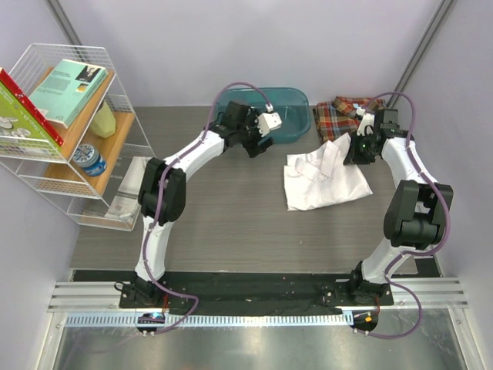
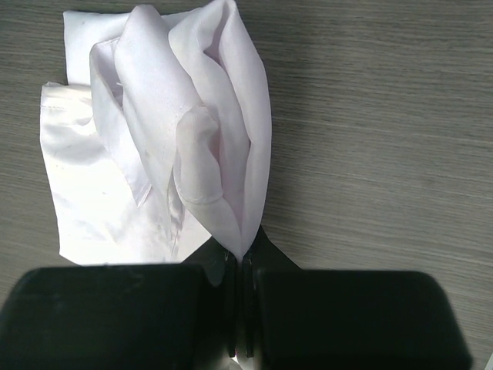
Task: Fold and stack the long sleeve shirts
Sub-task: Neatly place the folded shirt to the corner
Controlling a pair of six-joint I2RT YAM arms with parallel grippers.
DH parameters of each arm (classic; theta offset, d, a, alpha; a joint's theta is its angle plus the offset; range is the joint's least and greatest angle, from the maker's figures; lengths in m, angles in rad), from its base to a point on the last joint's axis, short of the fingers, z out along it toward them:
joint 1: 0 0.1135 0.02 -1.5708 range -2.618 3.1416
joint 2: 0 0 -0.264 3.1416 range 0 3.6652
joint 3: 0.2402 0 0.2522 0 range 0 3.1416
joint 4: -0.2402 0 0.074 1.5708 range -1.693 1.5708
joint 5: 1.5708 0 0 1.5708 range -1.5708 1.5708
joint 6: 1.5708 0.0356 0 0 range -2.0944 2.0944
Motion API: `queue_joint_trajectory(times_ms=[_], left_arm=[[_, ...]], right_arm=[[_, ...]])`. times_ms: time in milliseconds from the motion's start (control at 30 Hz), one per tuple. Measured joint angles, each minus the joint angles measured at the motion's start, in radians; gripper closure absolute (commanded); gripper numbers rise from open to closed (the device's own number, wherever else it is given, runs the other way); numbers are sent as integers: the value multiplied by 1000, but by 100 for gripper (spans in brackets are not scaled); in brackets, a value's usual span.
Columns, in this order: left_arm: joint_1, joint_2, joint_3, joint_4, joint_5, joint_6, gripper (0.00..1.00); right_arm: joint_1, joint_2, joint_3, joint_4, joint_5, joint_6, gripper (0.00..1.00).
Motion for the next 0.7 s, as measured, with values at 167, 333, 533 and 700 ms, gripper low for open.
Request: queue_joint_trajectory(times_ms=[167,333,533,700], left_arm=[[-62,56,66,29,-61,45,20],[-95,110,66,131,-150,80,20],[-81,226,135,222,-335,160,23],[-58,264,128,272,-461,200,30]], right_arm=[[0,2,0,-3,-1,0,99],[0,6,6,-8,-5,8,99],[0,13,24,-13,-13,16,99],[0,13,24,-14,-17,18,99]])
